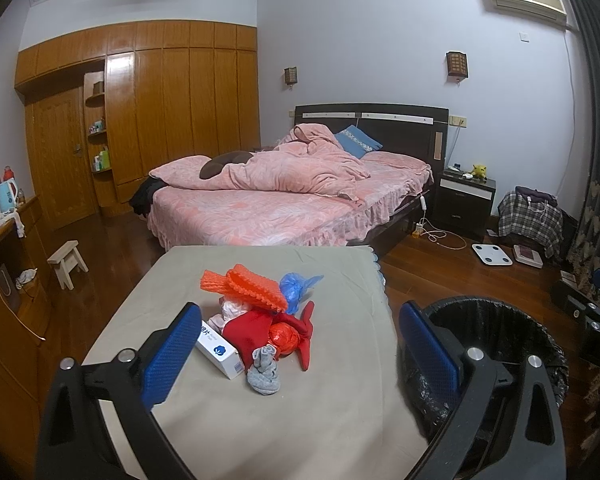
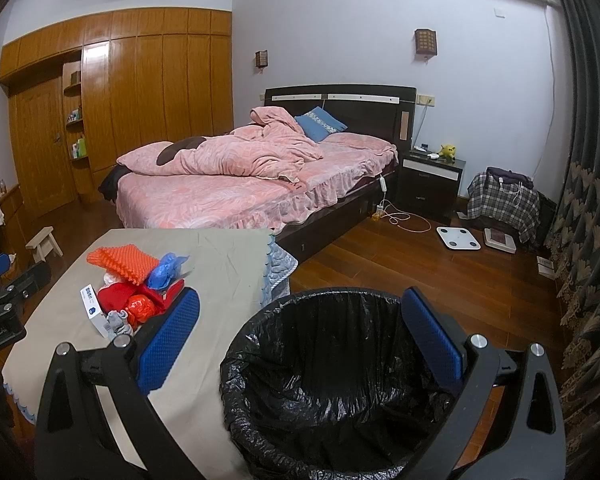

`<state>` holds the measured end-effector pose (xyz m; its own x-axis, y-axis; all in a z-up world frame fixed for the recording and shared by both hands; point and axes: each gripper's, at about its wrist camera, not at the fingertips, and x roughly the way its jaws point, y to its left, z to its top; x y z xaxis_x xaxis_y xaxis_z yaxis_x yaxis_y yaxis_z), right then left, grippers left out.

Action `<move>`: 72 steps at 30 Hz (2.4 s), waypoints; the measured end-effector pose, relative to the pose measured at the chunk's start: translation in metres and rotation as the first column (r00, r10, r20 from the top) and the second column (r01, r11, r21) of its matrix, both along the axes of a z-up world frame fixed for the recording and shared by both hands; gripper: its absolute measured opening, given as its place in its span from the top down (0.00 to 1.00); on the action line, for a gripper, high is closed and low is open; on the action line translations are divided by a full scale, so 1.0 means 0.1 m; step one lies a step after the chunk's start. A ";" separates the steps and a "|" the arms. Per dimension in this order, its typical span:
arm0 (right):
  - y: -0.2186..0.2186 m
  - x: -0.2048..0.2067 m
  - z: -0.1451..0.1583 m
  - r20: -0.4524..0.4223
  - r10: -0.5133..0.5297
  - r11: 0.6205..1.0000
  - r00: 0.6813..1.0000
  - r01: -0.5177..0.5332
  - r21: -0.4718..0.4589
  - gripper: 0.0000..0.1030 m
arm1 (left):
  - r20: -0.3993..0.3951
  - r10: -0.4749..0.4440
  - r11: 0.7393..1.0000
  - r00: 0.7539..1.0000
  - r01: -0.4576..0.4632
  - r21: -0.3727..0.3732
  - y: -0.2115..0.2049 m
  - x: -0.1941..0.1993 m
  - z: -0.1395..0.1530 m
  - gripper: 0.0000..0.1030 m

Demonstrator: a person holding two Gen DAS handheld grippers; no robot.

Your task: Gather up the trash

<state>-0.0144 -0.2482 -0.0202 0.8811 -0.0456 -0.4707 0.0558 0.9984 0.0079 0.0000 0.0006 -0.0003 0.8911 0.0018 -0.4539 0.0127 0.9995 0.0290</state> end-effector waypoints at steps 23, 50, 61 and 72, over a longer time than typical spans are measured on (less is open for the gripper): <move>0.00 0.01 0.01 -0.002 0.001 1.000 1.000 -0.001 0.000 0.05 | 0.002 0.002 1.000 1.000 -0.002 -0.001 0.01 -0.01 0.01 0.06; 0.04 0.03 0.03 -0.008 0.006 1.000 1.000 -0.006 0.001 0.05 | 0.002 0.003 1.000 1.000 -0.003 -0.005 0.02 -0.01 -0.01 0.06; 0.34 0.30 -0.25 -0.020 0.055 0.998 0.998 -0.054 0.033 0.05 | 0.007 0.033 0.999 0.999 -0.032 -0.019 0.27 0.11 -0.19 0.06; 0.94 0.96 -0.84 -0.131 0.185 0.982 0.974 -0.177 0.070 0.05 | -0.033 0.179 0.984 0.983 -0.179 0.016 0.87 0.40 -0.69 0.06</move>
<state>0.0819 -0.1542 -0.1039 0.7997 0.1393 -0.5840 -0.1210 0.9901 0.0704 0.0400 0.0878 -0.0697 0.8597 0.1659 -0.4831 -0.1654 0.9852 0.0441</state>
